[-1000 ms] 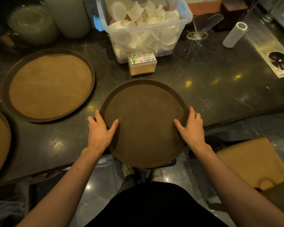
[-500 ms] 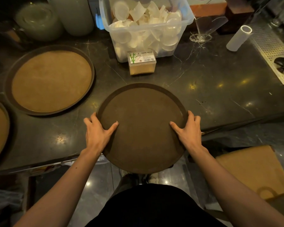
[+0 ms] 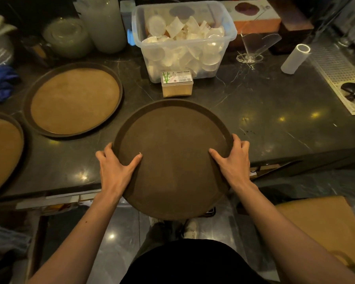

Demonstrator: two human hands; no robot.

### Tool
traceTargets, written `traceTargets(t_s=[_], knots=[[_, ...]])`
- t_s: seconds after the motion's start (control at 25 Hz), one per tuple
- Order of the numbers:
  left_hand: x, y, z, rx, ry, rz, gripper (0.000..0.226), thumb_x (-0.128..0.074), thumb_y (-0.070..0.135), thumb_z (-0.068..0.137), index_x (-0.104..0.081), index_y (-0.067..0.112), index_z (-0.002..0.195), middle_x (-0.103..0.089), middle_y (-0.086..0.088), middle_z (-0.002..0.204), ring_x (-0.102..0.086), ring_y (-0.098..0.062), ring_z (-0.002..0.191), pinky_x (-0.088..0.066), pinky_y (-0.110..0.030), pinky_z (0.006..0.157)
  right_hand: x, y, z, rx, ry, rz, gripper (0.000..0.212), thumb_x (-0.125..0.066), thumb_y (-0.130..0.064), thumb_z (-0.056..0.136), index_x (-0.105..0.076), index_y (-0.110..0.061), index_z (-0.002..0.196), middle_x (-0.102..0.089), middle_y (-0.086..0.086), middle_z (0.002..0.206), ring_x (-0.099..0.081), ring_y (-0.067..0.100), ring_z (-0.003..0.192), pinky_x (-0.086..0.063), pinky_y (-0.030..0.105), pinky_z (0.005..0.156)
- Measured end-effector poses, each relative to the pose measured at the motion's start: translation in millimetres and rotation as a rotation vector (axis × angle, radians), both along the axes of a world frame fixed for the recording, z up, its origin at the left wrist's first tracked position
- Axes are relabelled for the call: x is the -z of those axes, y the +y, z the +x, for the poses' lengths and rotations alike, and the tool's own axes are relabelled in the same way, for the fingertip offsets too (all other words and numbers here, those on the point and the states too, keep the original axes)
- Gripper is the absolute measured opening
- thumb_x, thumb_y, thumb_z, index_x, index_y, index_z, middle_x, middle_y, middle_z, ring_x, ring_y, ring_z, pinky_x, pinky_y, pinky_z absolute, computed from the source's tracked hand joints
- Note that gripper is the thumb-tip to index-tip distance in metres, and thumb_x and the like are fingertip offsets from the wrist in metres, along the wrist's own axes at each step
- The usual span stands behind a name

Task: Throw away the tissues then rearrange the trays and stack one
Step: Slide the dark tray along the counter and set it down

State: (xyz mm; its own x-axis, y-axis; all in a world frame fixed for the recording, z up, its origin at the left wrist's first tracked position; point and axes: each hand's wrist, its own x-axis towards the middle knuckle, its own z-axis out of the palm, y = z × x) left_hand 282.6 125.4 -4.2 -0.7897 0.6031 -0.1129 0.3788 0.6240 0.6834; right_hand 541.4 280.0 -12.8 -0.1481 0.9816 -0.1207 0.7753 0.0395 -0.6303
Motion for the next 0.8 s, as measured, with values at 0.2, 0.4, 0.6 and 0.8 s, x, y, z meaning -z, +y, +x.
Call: traceTargets(t_s=[0.2,0.4,0.6,0.8], knots=[[-16.0,-23.4,3.1,-0.118,0.053,0.052,0.096,-0.081,0.046,0.072,-0.033,0.006,0.145,-0.035,-0.019,0.139,-0.047,-0.035,0.123,-0.039,-0.038,0.104,-15.1,-4.5,-10.2,-0.065,0.055,0.034,0.089,-0.073,-0.053,0.081,-0.030,-0.015,0.150,-0.039,0.008,0.130,-0.051,0.027,0.118,-0.046,0.041,0.095],[-31.9,-65.0,-16.0,-0.198,0.079,0.117,0.093,-0.082,0.045,0.071,-0.036,0.008,0.143,-0.036,-0.017,0.137,-0.047,-0.034,0.122,-0.039,-0.038,0.103,-34.2,-29.1,-44.4,-0.133,0.114,0.074,0.088,-0.074,-0.051,0.081,-0.031,-0.017,0.149,-0.039,0.008,0.131,-0.050,0.025,0.117,-0.044,0.038,0.095],[-39.1,-144.3,-65.9,-0.317,0.077,0.164,0.096,-0.083,0.046,0.070,-0.036,0.008,0.144,-0.036,-0.017,0.137,-0.046,-0.034,0.123,-0.038,-0.038,0.105,-46.4,-85.5,-115.2,-0.239,0.150,0.090,0.088,-0.075,-0.048,0.080,-0.031,-0.016,0.149,-0.040,0.009,0.133,-0.049,0.027,0.120,-0.044,0.042,0.099],[-43.3,-257.1,-135.3,-0.436,0.096,0.173,0.095,-0.084,0.045,0.069,-0.038,0.005,0.142,-0.038,-0.018,0.135,-0.046,-0.035,0.123,-0.037,-0.036,0.105,-47.4,-170.5,-214.0,-0.358,0.167,0.086,0.088,-0.077,-0.048,0.079,-0.035,-0.013,0.148,-0.041,0.010,0.132,-0.051,0.028,0.119,-0.044,0.039,0.099]])
